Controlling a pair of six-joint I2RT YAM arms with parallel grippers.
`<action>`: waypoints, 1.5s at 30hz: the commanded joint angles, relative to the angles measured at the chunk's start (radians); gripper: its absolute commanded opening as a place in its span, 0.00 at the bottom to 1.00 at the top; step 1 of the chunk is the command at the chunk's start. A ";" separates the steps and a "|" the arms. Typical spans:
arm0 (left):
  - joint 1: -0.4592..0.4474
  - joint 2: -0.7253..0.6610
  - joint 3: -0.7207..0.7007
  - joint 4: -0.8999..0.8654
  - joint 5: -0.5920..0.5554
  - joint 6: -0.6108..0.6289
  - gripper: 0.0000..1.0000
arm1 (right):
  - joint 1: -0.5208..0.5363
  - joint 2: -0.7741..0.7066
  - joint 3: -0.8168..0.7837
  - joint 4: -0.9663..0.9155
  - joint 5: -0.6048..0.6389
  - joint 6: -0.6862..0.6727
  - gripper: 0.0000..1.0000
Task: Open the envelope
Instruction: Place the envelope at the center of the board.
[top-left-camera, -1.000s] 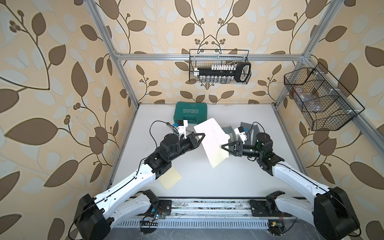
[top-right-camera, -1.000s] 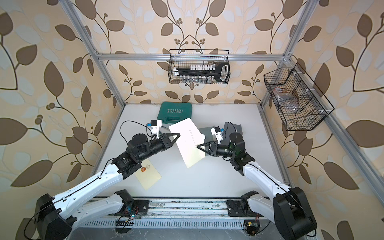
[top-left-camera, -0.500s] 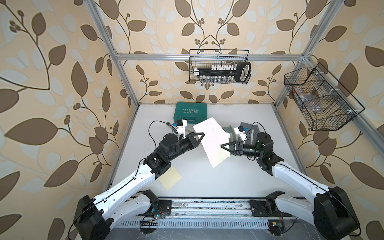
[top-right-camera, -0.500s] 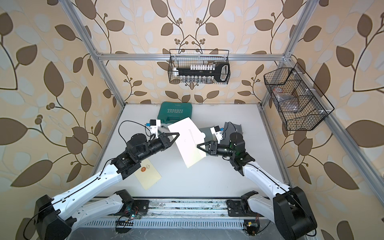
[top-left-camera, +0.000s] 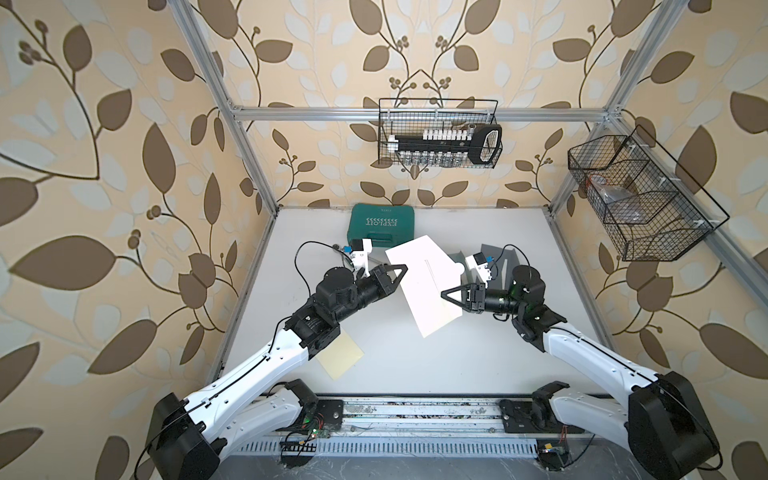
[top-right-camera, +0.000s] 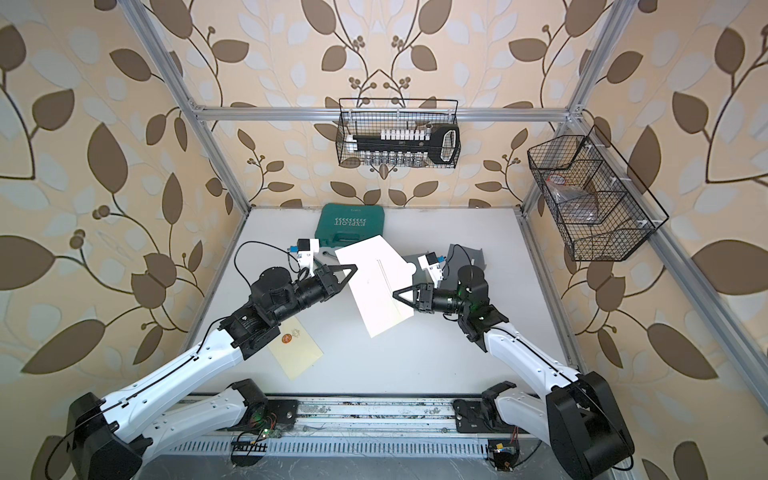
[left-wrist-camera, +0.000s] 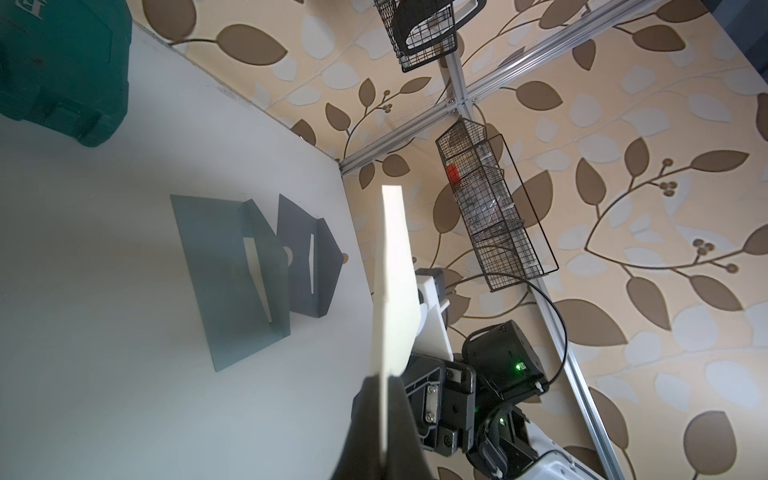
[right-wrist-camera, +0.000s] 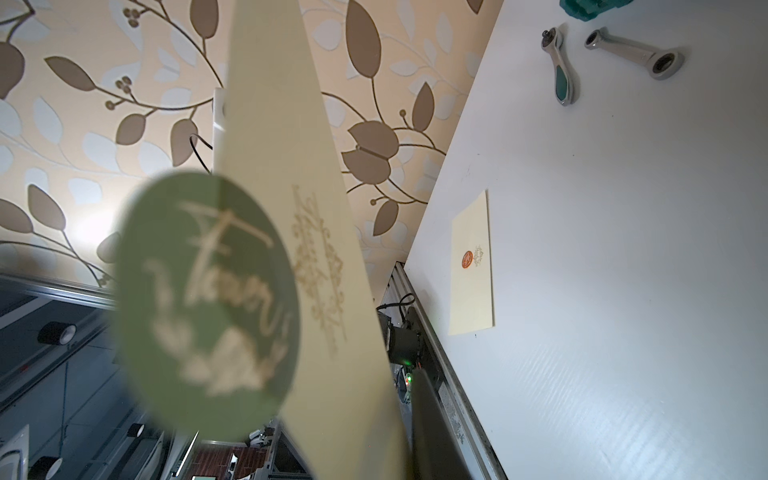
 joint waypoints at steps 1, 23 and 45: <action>0.010 -0.012 0.044 -0.040 -0.036 0.033 0.00 | 0.014 -0.025 0.037 0.015 -0.037 -0.004 0.11; 0.016 -0.034 0.079 -0.430 -0.314 -0.047 0.85 | 0.018 -0.017 0.100 -0.390 0.190 -0.221 0.00; 0.021 -0.120 0.117 -0.618 -0.365 0.067 0.96 | 0.182 0.515 0.357 -0.719 0.556 -0.239 0.00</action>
